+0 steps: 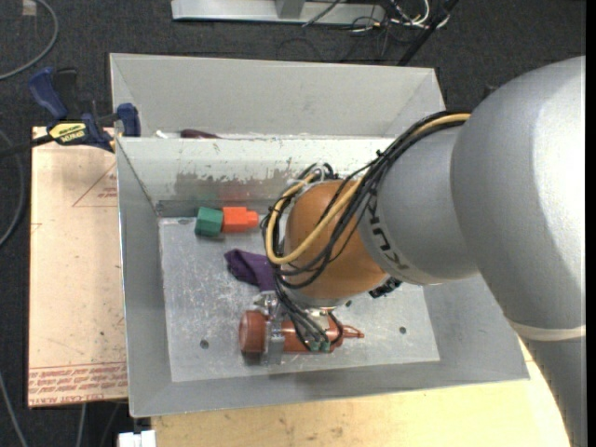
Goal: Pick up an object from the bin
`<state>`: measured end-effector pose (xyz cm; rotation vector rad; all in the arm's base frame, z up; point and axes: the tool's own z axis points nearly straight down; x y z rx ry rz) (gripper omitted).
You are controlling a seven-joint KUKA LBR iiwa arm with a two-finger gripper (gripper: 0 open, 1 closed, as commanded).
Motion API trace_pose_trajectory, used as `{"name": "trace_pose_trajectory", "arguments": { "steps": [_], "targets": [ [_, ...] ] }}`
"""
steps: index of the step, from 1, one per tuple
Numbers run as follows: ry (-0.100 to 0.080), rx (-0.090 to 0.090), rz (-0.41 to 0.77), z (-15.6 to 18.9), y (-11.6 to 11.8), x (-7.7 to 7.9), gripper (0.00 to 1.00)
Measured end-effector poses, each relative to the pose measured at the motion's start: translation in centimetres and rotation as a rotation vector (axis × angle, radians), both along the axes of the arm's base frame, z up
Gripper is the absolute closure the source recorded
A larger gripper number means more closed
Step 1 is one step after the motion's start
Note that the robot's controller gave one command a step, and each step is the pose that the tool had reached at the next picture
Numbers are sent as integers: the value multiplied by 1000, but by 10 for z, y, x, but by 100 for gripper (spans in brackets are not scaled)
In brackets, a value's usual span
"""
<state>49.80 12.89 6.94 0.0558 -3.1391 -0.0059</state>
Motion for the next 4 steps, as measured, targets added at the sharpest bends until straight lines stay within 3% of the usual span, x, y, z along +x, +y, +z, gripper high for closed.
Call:
{"name": "trace_pose_trajectory", "arguments": {
  "steps": [1,2,3,4],
  "targets": [
    [1,0,0,1,0,-1,100],
    [-2,2,311,67,26,-4,100],
    [-2,2,311,67,26,-4,100],
    [-10,4,301,258,25,12,100]
  ]
}}
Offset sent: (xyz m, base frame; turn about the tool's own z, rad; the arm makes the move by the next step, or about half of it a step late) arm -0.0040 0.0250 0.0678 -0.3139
